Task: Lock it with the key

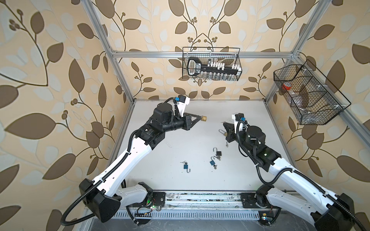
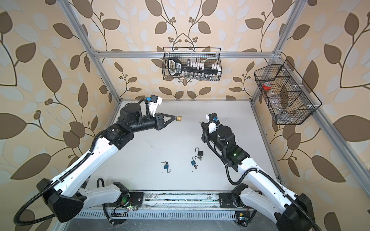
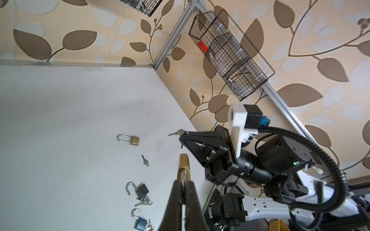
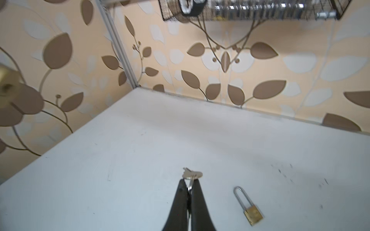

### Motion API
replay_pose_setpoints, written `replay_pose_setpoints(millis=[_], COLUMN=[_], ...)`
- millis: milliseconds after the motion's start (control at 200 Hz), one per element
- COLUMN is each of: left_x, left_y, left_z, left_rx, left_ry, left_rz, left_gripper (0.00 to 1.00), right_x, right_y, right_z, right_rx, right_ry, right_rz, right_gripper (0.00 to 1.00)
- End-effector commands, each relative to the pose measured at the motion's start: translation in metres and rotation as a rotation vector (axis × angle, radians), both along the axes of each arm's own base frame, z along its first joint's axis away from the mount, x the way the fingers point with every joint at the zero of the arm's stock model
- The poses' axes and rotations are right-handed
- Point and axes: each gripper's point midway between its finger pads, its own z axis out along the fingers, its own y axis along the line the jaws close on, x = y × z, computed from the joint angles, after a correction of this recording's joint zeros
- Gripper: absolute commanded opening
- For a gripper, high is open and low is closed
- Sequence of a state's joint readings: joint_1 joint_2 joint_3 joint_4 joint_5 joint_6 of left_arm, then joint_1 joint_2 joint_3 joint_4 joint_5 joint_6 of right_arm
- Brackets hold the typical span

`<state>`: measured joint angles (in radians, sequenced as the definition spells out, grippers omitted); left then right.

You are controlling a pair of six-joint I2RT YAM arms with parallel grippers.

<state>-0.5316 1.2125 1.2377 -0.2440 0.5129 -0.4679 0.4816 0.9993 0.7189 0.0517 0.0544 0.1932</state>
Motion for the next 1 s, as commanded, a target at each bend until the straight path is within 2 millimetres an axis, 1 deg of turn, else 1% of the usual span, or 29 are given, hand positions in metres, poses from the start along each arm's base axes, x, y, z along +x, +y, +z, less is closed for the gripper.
replay_pose_setpoints(millis=[0,70,135,170,270,415,525,665,800,995], left_x=[0.008,0.012,0.015,0.015,0.017,0.017,0.019,0.019,0.018,0.017], left_y=[-0.002,-0.003,-0.005,-0.008,-0.008,-0.005,0.002,0.007,0.007,0.006], left_z=[-0.024,-0.042,-0.054,-0.057,-0.066,-0.070,-0.076,-0.080,-0.081,-0.082], left_rx=[0.083,0.112,0.126,0.127,0.145,0.160,0.181,0.187,0.185,0.184], left_ry=[0.022,0.055,0.084,0.089,0.111,0.114,0.125,0.133,0.139,0.146], left_rz=[0.029,0.047,0.051,0.039,0.039,0.058,0.096,0.122,0.121,0.118], left_gripper=[0.00,0.00,0.00,0.00,0.00,0.00,0.00,0.00,0.00,0.00], right_x=[-0.003,-0.002,-0.001,-0.001,0.002,0.013,0.017,0.016,0.018,0.022], right_y=[-0.013,-0.019,-0.024,-0.025,-0.024,-0.019,-0.004,0.015,0.016,0.018], right_z=[-0.051,-0.072,-0.093,-0.105,-0.129,-0.149,-0.158,-0.172,-0.187,-0.201], right_rx=[0.019,0.029,0.022,0.015,0.001,0.003,0.037,0.056,0.039,0.027], right_ry=[0.262,0.348,0.434,0.479,0.563,0.612,0.641,0.686,0.713,0.743], right_rz=[-0.014,-0.018,-0.030,-0.031,-0.041,-0.044,0.011,0.089,0.083,0.080], right_gripper=[0.00,0.00,0.00,0.00,0.00,0.00,0.00,0.00,0.00,0.00])
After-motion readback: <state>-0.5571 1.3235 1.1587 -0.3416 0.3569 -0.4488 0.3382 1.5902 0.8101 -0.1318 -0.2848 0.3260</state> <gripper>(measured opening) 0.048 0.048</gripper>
